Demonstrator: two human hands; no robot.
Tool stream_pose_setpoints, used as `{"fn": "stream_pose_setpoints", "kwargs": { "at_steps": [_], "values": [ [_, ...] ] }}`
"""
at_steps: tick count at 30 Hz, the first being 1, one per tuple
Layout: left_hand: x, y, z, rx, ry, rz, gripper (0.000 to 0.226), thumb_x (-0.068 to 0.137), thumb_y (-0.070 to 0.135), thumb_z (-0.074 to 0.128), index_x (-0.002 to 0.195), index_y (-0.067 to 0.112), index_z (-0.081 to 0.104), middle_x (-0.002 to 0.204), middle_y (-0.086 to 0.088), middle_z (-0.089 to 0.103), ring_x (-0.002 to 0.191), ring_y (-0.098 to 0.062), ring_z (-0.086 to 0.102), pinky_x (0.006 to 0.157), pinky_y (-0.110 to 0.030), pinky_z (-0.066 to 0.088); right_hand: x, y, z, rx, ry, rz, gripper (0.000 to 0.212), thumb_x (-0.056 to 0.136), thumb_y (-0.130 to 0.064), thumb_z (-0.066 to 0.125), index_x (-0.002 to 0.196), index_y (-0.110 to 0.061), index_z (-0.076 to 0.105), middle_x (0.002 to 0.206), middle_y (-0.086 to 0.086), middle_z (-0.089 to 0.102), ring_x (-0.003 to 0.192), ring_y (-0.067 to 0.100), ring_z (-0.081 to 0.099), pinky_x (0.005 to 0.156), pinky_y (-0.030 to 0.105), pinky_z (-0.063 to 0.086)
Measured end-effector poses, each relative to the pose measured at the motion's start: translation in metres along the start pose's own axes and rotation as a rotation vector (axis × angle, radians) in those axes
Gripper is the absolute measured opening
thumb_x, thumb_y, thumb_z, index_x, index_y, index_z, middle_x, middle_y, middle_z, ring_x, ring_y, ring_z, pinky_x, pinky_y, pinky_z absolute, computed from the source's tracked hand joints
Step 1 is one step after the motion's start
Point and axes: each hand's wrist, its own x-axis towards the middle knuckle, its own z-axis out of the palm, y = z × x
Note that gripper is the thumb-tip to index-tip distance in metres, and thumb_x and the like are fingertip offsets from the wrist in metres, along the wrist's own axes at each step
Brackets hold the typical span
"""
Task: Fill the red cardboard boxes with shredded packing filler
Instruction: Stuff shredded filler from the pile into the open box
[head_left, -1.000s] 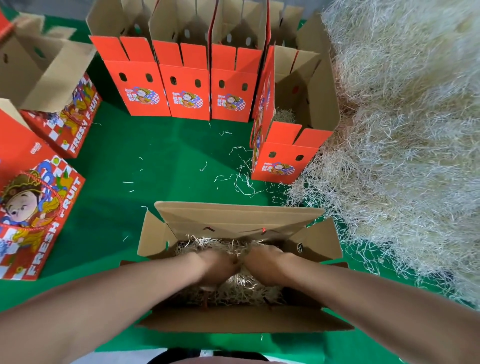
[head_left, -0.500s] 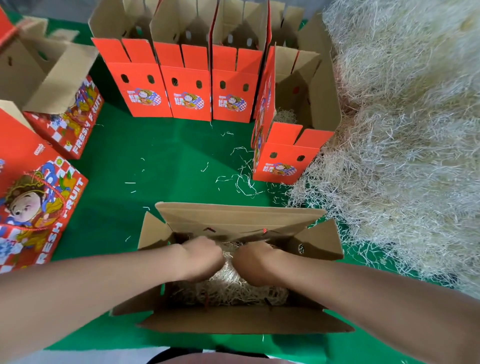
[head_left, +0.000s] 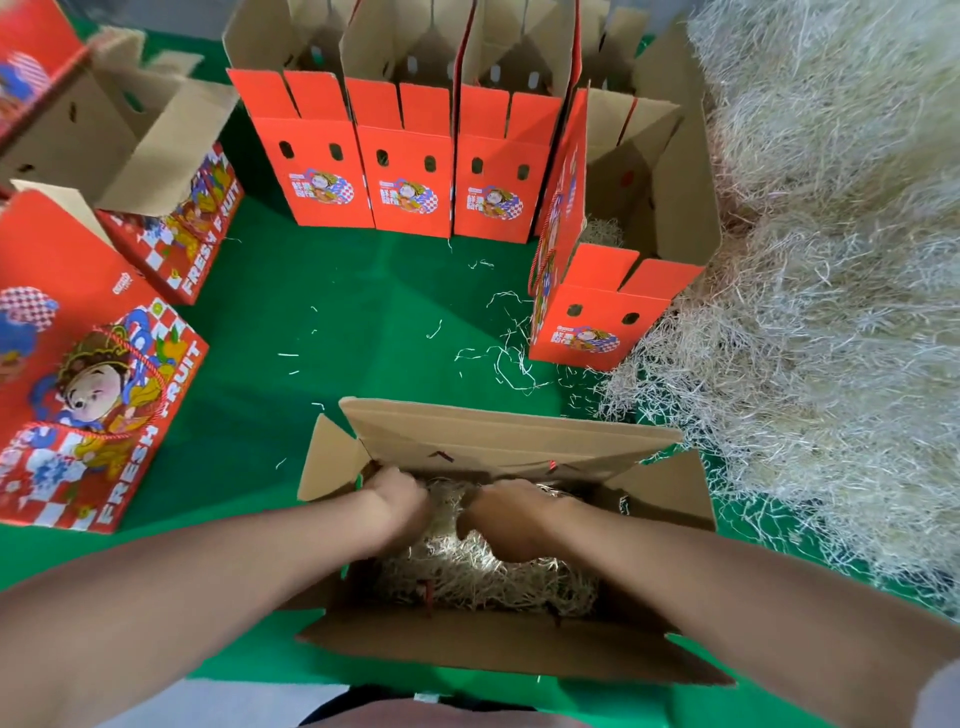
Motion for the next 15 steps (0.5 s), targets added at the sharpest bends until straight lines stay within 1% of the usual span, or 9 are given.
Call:
{"fn": "stream_pose_setpoints", "kwargs": {
  "at_steps": [2,3,4,6,7,8,11,13,15],
  "values": [
    [0.006,0.004,-0.003,0.117,0.08,0.162,0.036,0.098,0.021,0.034,0.129,0.006,0.045,0.121,-0.018,0.058,0.108,-0.032,0.057,0.082,-0.037,0.045,-0.01,-0.001,0.002,-0.007,0.078,0.006,0.029,0.085,-0.003,0.048,0.106,-0.012,0.065,0.109,0.011,0.062,0.094,0.028,0.063,0.071,0.034,0.052],
    [0.007,0.005,0.001,0.215,0.066,0.254,0.038,0.098,0.024,0.034,0.132,0.009,0.044,0.125,-0.017,0.056,0.111,-0.032,0.055,0.086,-0.038,0.045,-0.016,0.001,0.007,-0.028,-0.014,0.018,0.025,0.087,-0.005,0.049,0.105,-0.009,0.065,0.107,0.011,0.062,0.092,0.027,0.063,0.071,0.033,0.052],
    [0.006,0.005,0.003,0.244,-0.002,0.298,0.04,0.099,0.025,0.036,0.135,0.01,0.043,0.132,-0.017,0.05,0.118,-0.032,0.05,0.092,-0.041,0.044,-0.021,0.006,0.014,-0.074,-0.204,0.029,0.025,0.088,-0.007,0.05,0.11,-0.007,0.062,0.11,0.012,0.062,0.097,0.028,0.061,0.076,0.035,0.053],
    [0.007,0.003,0.021,0.358,-0.245,0.209,0.044,0.099,0.024,0.042,0.139,0.008,0.04,0.145,-0.016,0.035,0.131,-0.033,0.036,0.105,-0.048,0.035,-0.034,0.013,0.027,-0.185,-0.603,0.084,0.033,0.091,-0.013,0.05,0.123,-0.003,0.055,0.124,0.015,0.056,0.113,0.031,0.053,0.091,0.041,0.047],
    [0.013,0.0,0.025,0.34,-0.301,0.134,0.044,0.098,0.024,0.044,0.138,0.007,0.042,0.147,-0.014,0.035,0.133,-0.031,0.033,0.108,-0.047,0.03,-0.039,0.017,0.03,-0.228,-0.667,0.115,0.037,0.092,-0.016,0.049,0.127,-0.002,0.052,0.13,0.016,0.051,0.119,0.032,0.048,0.096,0.045,0.043],
    [0.013,-0.005,0.025,0.297,-0.304,0.091,0.044,0.097,0.028,0.046,0.135,0.008,0.046,0.145,-0.012,0.039,0.132,-0.029,0.036,0.109,-0.045,0.03,-0.042,0.023,0.03,-0.267,-0.669,0.137,0.04,0.093,-0.018,0.048,0.13,-0.004,0.049,0.135,0.016,0.046,0.125,0.033,0.043,0.1,0.049,0.039],
    [0.01,-0.014,0.019,0.244,-0.337,0.163,0.054,0.092,0.049,0.047,0.127,0.009,0.054,0.13,-0.008,0.054,0.119,-0.026,0.051,0.098,-0.035,0.041,-0.041,0.029,0.01,-0.181,-0.423,0.233,0.048,0.09,-0.008,0.047,0.138,-0.011,0.041,0.152,0.013,0.022,0.136,0.033,0.029,0.11,0.049,0.027],
    [0.007,-0.022,0.023,0.192,-0.316,0.173,0.055,0.091,0.05,0.049,0.125,0.007,0.056,0.109,-0.006,0.06,0.106,-0.024,0.055,0.094,-0.034,0.044,-0.036,0.031,-0.017,-0.146,-0.231,0.212,0.048,0.085,-0.002,0.048,0.132,-0.014,0.05,0.146,0.009,0.036,0.131,0.027,0.035,0.112,0.051,0.02],
    [0.008,-0.035,0.025,0.088,-0.235,0.119,0.046,0.092,0.041,0.052,0.124,0.007,0.057,0.098,-0.005,0.059,0.099,-0.024,0.055,0.093,-0.034,0.045,-0.03,0.03,-0.053,-0.004,-0.081,0.193,0.045,0.084,-0.008,0.051,0.126,-0.024,0.056,0.136,0.002,0.05,0.113,0.014,0.051,0.108,0.045,0.031]
  ]
}}
